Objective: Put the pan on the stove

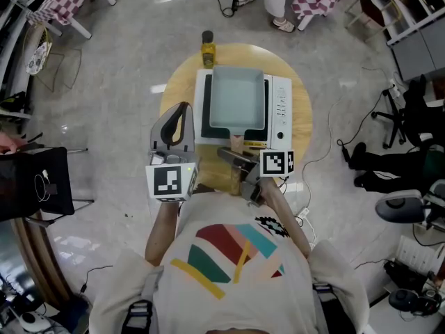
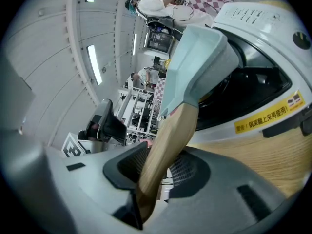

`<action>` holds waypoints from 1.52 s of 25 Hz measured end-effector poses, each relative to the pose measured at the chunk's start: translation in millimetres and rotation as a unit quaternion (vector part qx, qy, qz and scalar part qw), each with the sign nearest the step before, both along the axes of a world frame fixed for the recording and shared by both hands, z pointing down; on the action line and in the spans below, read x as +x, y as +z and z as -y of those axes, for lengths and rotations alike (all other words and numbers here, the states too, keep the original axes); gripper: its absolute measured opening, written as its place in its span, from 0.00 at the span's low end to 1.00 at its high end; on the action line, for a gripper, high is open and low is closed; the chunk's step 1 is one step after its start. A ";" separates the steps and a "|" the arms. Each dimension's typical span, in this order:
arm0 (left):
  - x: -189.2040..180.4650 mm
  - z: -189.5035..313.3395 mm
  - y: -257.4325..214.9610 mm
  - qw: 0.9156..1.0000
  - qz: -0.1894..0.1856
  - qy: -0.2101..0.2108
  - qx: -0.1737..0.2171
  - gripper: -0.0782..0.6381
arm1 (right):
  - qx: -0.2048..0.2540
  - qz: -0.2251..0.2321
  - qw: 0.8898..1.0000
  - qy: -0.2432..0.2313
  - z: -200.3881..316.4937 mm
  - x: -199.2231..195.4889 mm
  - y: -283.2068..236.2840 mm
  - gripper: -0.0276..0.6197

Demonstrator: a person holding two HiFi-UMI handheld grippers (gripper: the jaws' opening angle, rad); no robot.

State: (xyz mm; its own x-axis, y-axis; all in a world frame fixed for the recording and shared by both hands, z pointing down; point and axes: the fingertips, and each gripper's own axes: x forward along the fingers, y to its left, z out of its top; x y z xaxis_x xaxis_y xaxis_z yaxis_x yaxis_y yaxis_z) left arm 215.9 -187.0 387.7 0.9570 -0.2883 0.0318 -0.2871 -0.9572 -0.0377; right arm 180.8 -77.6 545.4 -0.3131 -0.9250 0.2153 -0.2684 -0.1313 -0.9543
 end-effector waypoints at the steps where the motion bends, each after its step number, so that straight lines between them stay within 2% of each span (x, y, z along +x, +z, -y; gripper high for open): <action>1: 0.4 0.3 -0.8 1.000 -0.001 -0.001 0.000 0.13 | -0.001 -0.001 1.000 0.000 0.7 0.2 0.2 0.21; 10: 2.6 -1.5 4.8 1.000 0.011 0.003 -0.011 0.13 | -0.012 0.004 1.000 -0.001 2.6 -0.7 10.9 0.19; 12: 3.5 -0.9 5.7 1.000 0.003 0.003 -0.006 0.13 | -0.013 0.005 1.000 0.001 1.9 -0.5 13.0 0.19; 25: 13.7 -10.2 11.0 1.000 0.015 0.015 -0.019 0.13 | 0.002 0.009 1.000 -0.006 3.0 -1.1 12.1 0.21; 38: 25.3 -19.8 14.6 0.999 0.028 0.023 -0.024 0.13 | 0.025 0.015 0.999 -0.013 -1.3 -1.1 6.3 0.31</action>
State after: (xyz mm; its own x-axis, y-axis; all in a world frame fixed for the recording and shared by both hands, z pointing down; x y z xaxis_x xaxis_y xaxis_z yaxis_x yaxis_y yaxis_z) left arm 241.2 -167.1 402.3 0.9657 -0.2407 0.0977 -0.2413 -0.9704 -0.0059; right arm 179.7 -76.3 551.7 -0.3426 -0.9260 0.1589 -0.2431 -0.0760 -0.9670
